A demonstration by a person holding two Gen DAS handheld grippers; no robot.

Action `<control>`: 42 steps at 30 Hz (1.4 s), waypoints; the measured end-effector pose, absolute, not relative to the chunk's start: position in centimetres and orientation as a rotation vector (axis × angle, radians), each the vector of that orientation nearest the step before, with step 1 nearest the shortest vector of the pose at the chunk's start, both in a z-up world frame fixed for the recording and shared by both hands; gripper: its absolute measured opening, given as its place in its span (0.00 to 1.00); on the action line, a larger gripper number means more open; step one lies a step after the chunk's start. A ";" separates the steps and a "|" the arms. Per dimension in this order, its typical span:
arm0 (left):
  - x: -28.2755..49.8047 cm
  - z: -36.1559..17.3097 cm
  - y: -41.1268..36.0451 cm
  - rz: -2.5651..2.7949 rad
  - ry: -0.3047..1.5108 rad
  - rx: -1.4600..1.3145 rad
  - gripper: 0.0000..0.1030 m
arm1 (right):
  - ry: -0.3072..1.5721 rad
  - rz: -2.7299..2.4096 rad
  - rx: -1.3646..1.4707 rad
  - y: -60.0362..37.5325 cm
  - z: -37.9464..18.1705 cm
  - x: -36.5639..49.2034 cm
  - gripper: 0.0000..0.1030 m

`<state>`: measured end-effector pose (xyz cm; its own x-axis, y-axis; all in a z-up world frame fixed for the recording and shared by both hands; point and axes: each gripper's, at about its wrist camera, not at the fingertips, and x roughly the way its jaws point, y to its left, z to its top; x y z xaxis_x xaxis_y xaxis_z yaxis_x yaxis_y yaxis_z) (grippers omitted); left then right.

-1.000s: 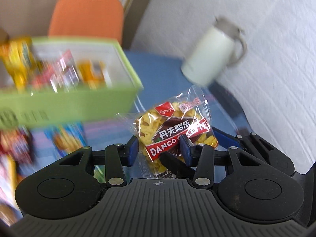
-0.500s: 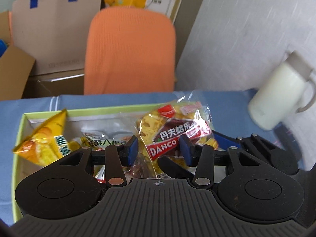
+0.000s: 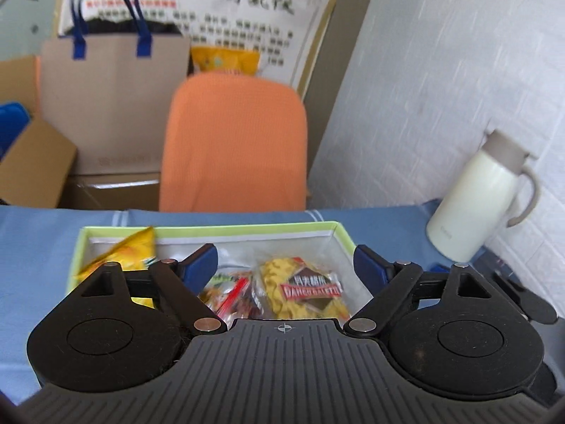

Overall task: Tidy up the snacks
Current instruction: 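Move the left tool back down to the red cracker bag, then close the left tool on the red cracker bag and lift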

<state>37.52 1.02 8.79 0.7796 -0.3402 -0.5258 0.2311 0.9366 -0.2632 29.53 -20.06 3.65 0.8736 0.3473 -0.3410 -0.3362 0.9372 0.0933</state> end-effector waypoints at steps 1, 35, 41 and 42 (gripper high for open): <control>36.0 9.0 1.4 -0.311 0.592 -0.193 0.74 | 0.367 0.358 0.054 -20.6 3.4 28.2 0.90; 18.7 -1.5 8.3 -0.397 0.897 -0.372 0.16 | 0.601 0.634 -0.084 -6.7 -4.2 14.6 0.90; 15.2 -1.0 6.8 -0.423 0.900 -0.294 0.20 | 0.610 0.637 -0.072 -7.9 -4.1 11.1 0.90; 14.5 -0.9 6.5 -0.425 0.902 -0.282 0.22 | 0.615 0.641 -0.065 -8.2 -4.2 10.6 0.90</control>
<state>14.50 6.48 -0.92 0.5460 -0.4696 -0.6938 0.2371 0.8809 -0.4096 10.57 -8.22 -4.20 0.6308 0.5408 -0.5564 -0.5782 0.8058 0.1277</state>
